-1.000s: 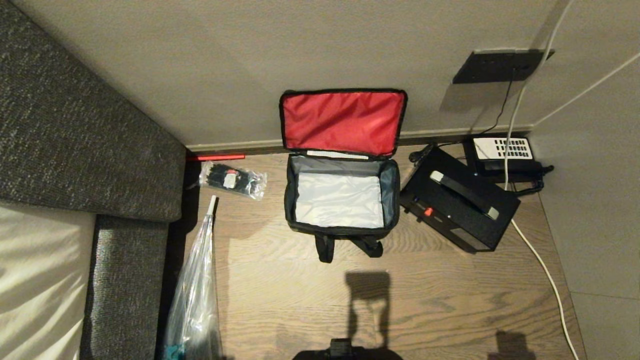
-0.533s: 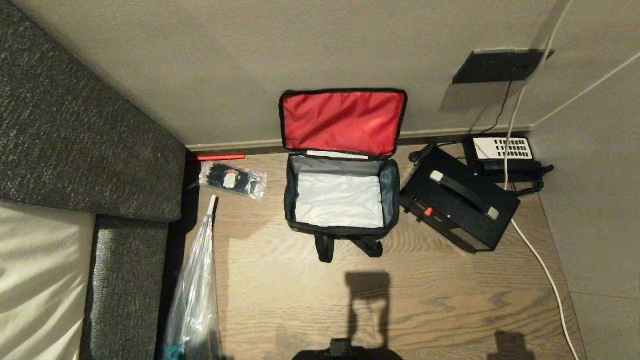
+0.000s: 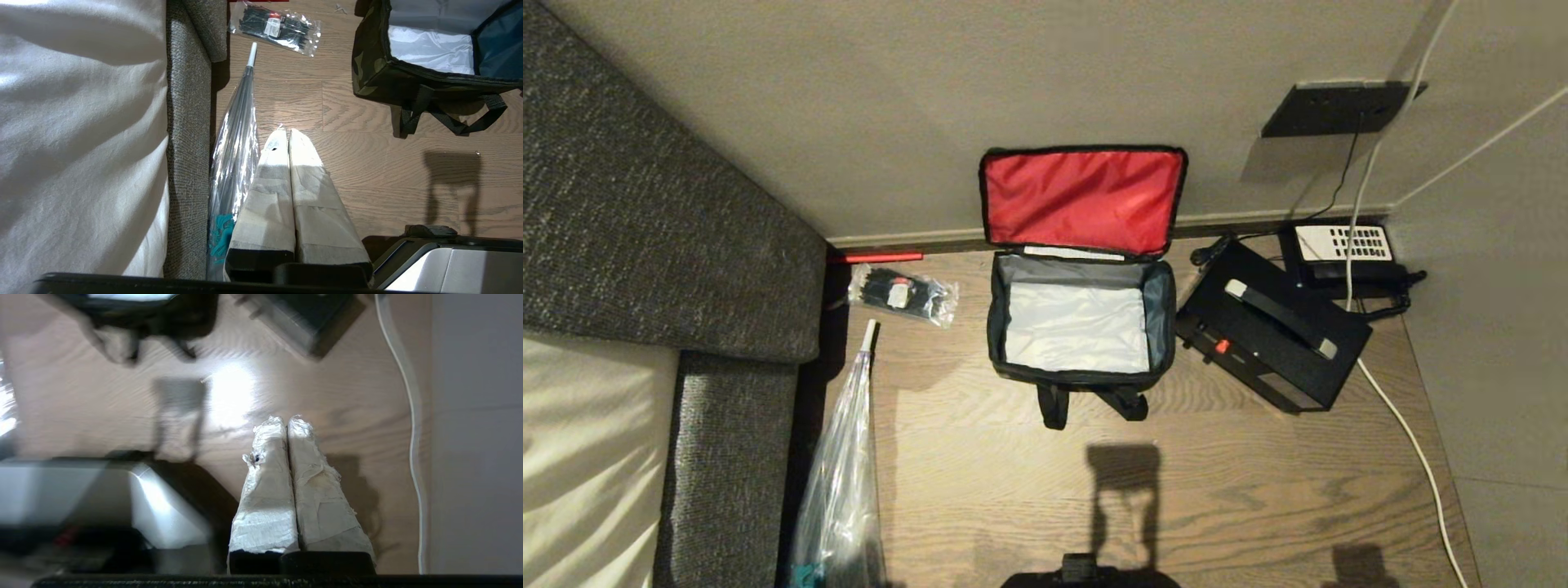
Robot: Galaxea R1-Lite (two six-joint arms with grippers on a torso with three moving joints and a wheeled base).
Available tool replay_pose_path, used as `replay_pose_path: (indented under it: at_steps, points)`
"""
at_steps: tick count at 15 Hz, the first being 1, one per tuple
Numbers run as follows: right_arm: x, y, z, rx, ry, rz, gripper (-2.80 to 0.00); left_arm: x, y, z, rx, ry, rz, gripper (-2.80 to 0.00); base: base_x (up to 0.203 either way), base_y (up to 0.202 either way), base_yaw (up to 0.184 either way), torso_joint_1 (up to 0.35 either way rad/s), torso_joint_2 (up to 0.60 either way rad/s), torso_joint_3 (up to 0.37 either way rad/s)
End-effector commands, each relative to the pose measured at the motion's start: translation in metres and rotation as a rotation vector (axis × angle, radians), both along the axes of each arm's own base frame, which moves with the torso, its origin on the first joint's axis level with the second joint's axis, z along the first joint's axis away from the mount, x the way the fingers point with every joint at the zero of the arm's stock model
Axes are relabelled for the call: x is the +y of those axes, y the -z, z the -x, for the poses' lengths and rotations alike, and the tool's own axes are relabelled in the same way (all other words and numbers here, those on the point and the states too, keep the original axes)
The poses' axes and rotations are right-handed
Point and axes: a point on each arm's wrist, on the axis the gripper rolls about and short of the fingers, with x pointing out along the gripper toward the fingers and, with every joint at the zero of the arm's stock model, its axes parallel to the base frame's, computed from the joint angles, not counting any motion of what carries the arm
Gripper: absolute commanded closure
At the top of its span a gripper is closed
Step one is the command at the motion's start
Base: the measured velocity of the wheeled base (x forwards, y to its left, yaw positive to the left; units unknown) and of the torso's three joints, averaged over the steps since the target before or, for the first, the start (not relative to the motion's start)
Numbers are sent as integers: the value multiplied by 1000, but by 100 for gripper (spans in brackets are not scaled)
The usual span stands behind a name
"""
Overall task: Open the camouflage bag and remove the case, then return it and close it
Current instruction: Grip the handle again
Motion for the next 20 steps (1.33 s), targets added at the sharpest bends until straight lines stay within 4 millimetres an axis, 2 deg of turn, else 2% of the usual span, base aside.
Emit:
replay_pose_path:
  at_steps: [1,3,5,7,9,11,13,16,18,19,20]
  points:
    - [2,-15,21,74,-99,-35,0,0,0,0,0,0,-1,0,0,0,0,0,0,0]
    - [3,-30,10,151,-121,-50,0,0,0,0,0,0,0,0,0,0,0,0,0,0]
    - [3,-58,-25,263,-125,-59,0,0,0,0,0,0,0,0,0,0,0,0,0,0]
    - [3,-85,-96,429,-92,-57,0,0,0,0,0,0,0,0,0,0,0,0,0,0]
    - [2,-94,-170,548,-49,-12,0,0,0,0,0,0,0,0,0,0,0,0,0,0]
    - [2,-90,-237,599,-34,70,0,0,0,0,0,0,0,0,0,0,0,0,0,0]
    - [2,-76,-293,590,-38,171,0,0,0,0,0,0,0,0,0,0,0,0,0,0]
    - [4,-52,-349,534,-49,268,0,0,0,0,0,0,0,0,0,0,0,0,0,0]
    - [4,-43,-372,469,-15,314,0,0,0,0,0,0,0,0,0,0,0,0,0,0]
    - [4,-39,-380,441,5,348,-280,0,0,0,0,0,0,0,0,0,0,0,0,0]
    - [5,-44,-385,412,7,376,-280,0,0,0,0,0,-1,0,0,0,0,0,0,0]
